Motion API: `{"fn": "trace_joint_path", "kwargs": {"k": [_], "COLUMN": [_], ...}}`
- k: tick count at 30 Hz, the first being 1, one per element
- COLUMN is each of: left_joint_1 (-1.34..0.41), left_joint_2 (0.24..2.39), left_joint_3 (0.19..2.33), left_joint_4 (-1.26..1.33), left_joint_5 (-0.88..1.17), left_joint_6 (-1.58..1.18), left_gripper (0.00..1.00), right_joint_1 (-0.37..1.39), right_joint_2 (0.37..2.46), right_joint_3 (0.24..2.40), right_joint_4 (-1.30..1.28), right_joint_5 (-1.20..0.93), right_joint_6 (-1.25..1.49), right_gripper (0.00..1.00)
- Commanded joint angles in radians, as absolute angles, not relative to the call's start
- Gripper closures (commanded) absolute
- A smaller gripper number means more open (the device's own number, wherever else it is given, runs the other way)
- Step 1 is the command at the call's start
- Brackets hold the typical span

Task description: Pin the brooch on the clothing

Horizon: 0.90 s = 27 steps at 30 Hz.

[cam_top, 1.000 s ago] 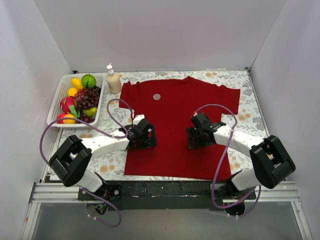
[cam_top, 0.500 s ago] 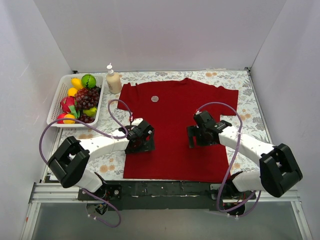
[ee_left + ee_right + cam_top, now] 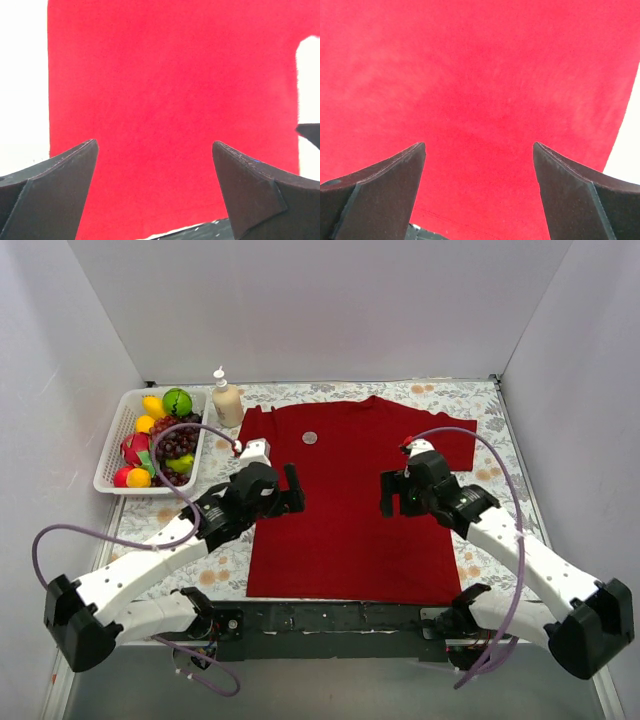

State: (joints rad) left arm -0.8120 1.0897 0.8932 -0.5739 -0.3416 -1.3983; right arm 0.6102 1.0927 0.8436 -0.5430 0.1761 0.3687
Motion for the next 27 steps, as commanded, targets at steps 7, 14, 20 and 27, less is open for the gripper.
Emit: {"fn": "trace_joint_path", "kwargs": {"k": [7, 14, 20, 27], "left_joint_1": [-0.816, -0.816, -0.816, -0.816], "left_joint_2": [0.839, 0.721, 0.652, 0.624], "left_joint_3": [0.881, 0.838, 0.808, 0.784], "left_joint_4": [-0.434, -0.390, -0.357, -0.345], "left_joint_5": [-0.457, -0.486, -0.509, -0.537], "left_joint_6": [-1.299, -1.295, -1.287, -1.279], "left_gripper": [0.02, 0.02, 0.02, 0.02], "right_joint_1": [0.611, 0.611, 0.611, 0.612], "right_joint_2": [0.738, 0.557, 0.512, 0.500], "right_joint_3": [0.822, 0.723, 0.683, 0.647], "right_joint_4": [-0.329, -0.180, -0.130, -0.097], "right_joint_5": [0.256, 0.275, 0.281, 0.290], "right_joint_6": [0.301, 0.258, 0.235, 0.232], "right_gripper": [0.05, 0.05, 0.05, 0.05]}}
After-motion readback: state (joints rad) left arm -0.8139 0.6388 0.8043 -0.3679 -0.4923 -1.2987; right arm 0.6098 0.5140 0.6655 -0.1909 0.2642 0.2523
